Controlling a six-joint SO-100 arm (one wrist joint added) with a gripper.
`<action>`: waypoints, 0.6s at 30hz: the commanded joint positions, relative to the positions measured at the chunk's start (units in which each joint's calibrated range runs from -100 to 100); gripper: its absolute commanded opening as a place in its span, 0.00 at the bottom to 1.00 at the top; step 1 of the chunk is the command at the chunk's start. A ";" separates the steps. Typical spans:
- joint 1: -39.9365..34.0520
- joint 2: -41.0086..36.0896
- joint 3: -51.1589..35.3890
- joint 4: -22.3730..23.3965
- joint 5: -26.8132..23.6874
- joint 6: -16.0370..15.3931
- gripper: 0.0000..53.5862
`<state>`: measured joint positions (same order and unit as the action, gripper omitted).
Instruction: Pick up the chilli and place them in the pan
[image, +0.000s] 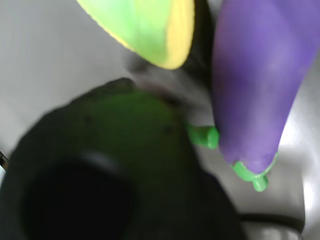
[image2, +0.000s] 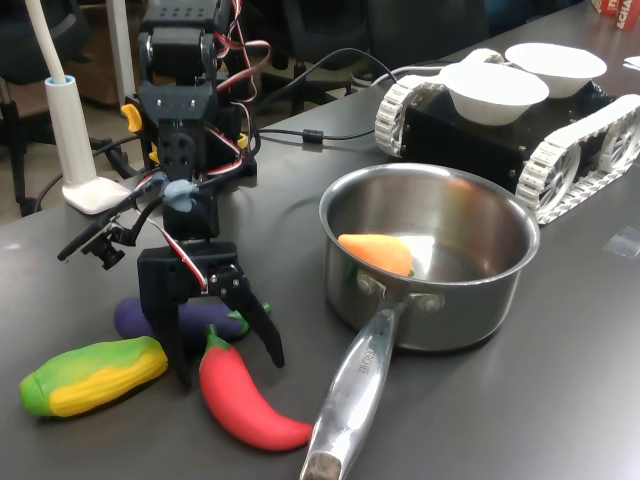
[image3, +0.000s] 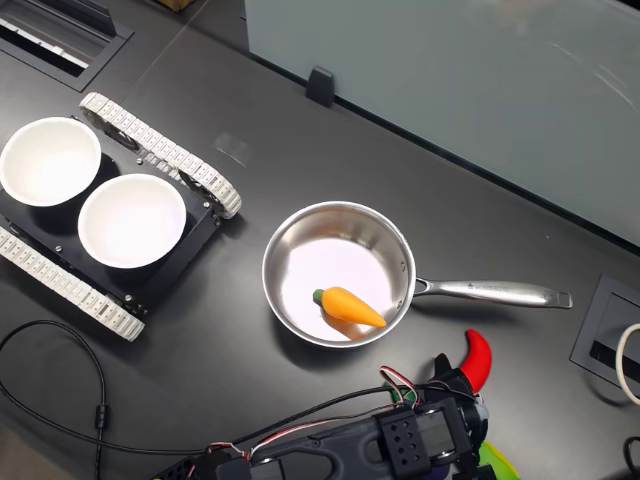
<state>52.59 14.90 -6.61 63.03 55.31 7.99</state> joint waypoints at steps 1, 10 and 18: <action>-1.21 -0.10 -5.71 -3.11 -0.15 1.00 0.62; -3.50 1.59 -5.34 -5.16 -1.71 3.78 0.07; -4.19 -0.94 -2.89 -5.41 -2.59 4.36 0.00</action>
<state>48.73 17.42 -6.97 60.14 53.89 11.75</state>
